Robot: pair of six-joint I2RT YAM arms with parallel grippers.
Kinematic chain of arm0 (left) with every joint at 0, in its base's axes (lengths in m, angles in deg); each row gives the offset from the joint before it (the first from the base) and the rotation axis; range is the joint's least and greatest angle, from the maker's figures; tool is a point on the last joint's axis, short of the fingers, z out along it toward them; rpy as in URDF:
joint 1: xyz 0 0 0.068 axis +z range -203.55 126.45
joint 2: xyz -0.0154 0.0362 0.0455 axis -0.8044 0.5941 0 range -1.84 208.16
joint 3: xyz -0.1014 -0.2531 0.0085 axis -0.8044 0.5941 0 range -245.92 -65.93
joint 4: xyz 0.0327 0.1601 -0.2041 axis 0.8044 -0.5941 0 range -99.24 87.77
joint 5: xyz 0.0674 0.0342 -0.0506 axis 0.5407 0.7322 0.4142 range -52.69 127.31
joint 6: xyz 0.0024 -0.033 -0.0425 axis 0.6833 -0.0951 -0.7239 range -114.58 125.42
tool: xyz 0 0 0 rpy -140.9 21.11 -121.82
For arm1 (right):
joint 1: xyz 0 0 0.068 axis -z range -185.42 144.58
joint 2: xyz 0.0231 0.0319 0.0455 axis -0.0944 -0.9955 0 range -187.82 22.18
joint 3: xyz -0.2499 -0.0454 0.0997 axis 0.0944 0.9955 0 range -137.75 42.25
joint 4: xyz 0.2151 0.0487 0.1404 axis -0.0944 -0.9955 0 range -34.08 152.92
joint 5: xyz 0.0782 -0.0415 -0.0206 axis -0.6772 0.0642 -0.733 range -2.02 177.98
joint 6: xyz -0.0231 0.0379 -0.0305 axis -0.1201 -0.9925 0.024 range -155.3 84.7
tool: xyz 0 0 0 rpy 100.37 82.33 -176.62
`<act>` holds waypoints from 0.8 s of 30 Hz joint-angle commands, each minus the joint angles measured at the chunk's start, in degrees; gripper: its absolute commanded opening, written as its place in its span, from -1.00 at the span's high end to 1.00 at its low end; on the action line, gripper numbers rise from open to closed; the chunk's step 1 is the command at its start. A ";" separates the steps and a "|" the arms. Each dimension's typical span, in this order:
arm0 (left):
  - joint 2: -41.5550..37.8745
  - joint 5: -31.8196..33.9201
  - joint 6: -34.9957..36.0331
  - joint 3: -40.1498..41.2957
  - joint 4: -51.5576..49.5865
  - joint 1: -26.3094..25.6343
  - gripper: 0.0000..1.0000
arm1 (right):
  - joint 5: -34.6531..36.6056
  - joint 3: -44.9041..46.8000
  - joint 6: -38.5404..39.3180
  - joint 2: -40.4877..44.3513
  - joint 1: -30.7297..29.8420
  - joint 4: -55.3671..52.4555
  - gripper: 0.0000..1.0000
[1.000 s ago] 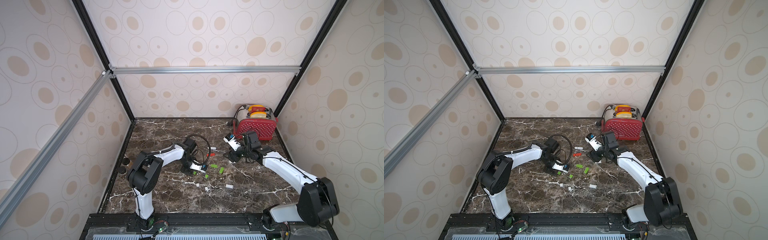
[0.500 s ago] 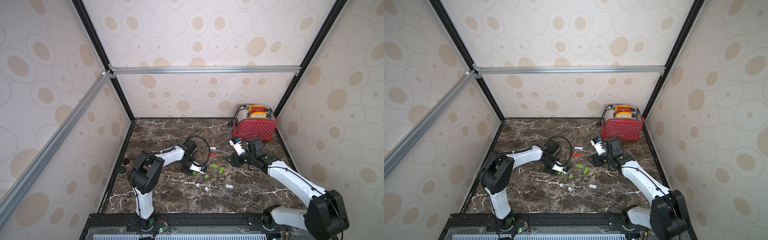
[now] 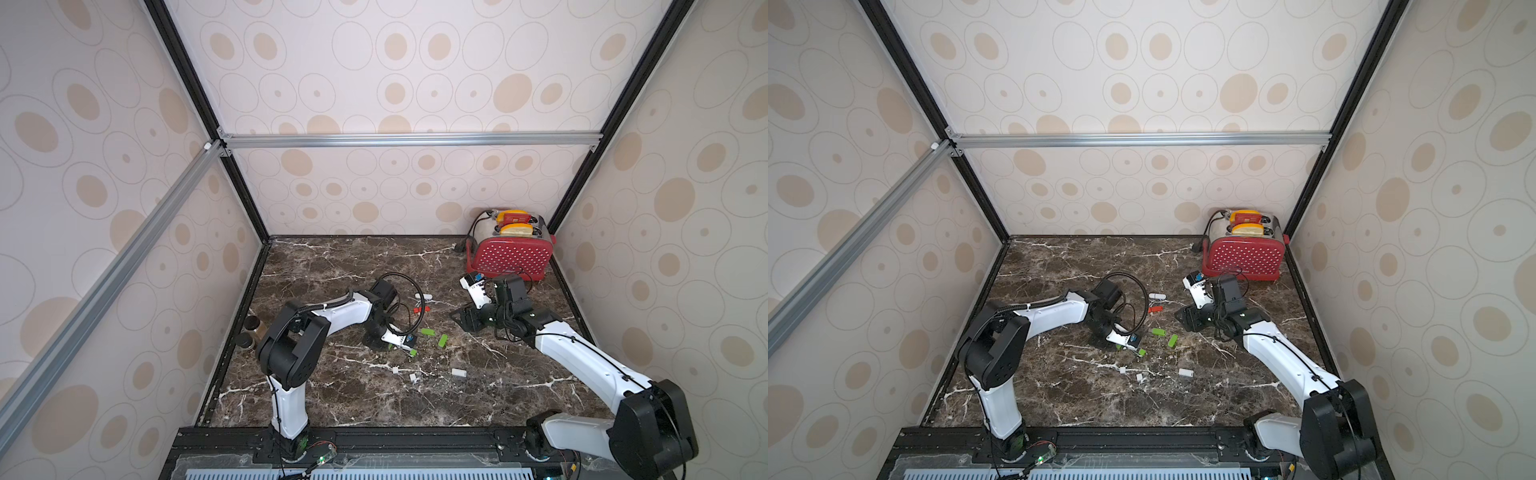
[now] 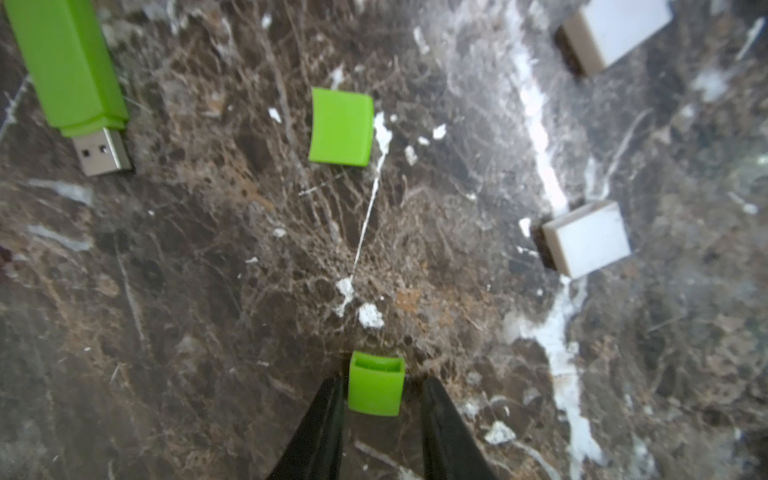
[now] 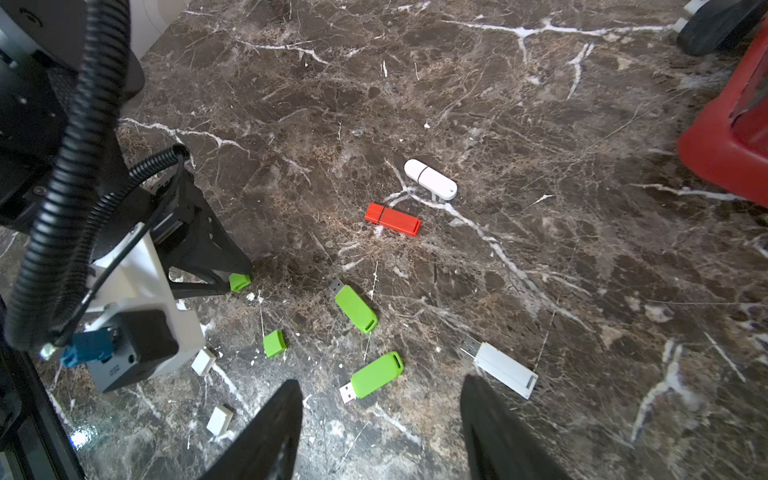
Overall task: Close the usb drive cover
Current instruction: Pick up the cover from the center of the board.
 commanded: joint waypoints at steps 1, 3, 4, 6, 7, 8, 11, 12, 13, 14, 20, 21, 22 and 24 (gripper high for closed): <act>2.34 2.03 0.85 1.54 0.51 -0.83 0.43 | -0.82 1.04 -1.19 0.13 0.20 0.64 -0.27; 2.38 2.13 0.76 1.55 0.52 -0.92 0.51 | -1.18 1.09 -1.78 -0.06 0.24 0.83 -0.26; 2.38 2.13 0.66 1.59 0.51 -0.88 0.55 | -1.43 1.08 -2.24 -0.20 0.24 1.00 -0.25; 2.26 2.13 0.50 1.72 0.58 -0.92 0.60 | -2.13 1.20 -3.39 -0.43 0.21 1.63 -0.24; 2.14 2.10 0.26 1.81 0.54 -0.90 0.62 | -2.49 1.51 -4.14 -0.51 0.20 2.25 -0.23; 2.03 2.06 0.02 1.89 0.50 -0.86 0.63 | -2.88 1.75 -5.05 -0.57 0.31 2.92 -0.22; 1.21 2.37 -1.18 1.99 2.84 -0.94 0.68 | -4.61 2.54 -8.49 -1.02 0.30 5.03 -0.17; 0.77 2.42 -1.86 1.83 2.82 -0.93 0.69 | -5.34 2.72 -10.01 -1.31 0.28 5.77 -0.15; 0.11 2.46 -3.15 1.36 2.95 -0.93 0.69 | -6.38 2.92 -12.05 -1.67 0.30 6.74 -0.13; -0.62 2.35 -4.74 0.56 2.96 -0.92 0.69 | -7.64 3.26 -14.24 -2.02 0.36 8.28 -0.11; -5.57 0.20 -18.16 -7.12 3.60 -0.79 0.68 | -15.04 6.78 -34.09 -6.06 0.33 24.22 0.07; -6.10 -0.03 -20.10 -8.06 4.12 -0.77 0.69 | -16.46 7.19 -37.11 -7.12 0.38 27.22 0.08; -6.57 -0.31 -22.24 -9.36 4.72 -0.76 0.69 | -17.84 7.47 -40.32 -8.37 0.26 30.83 0.10; -6.85 -0.50 -25.55 -12.01 4.92 -0.78 0.69 | -19.52 7.92 -46.24 -10.40 0.32 37.05 0.12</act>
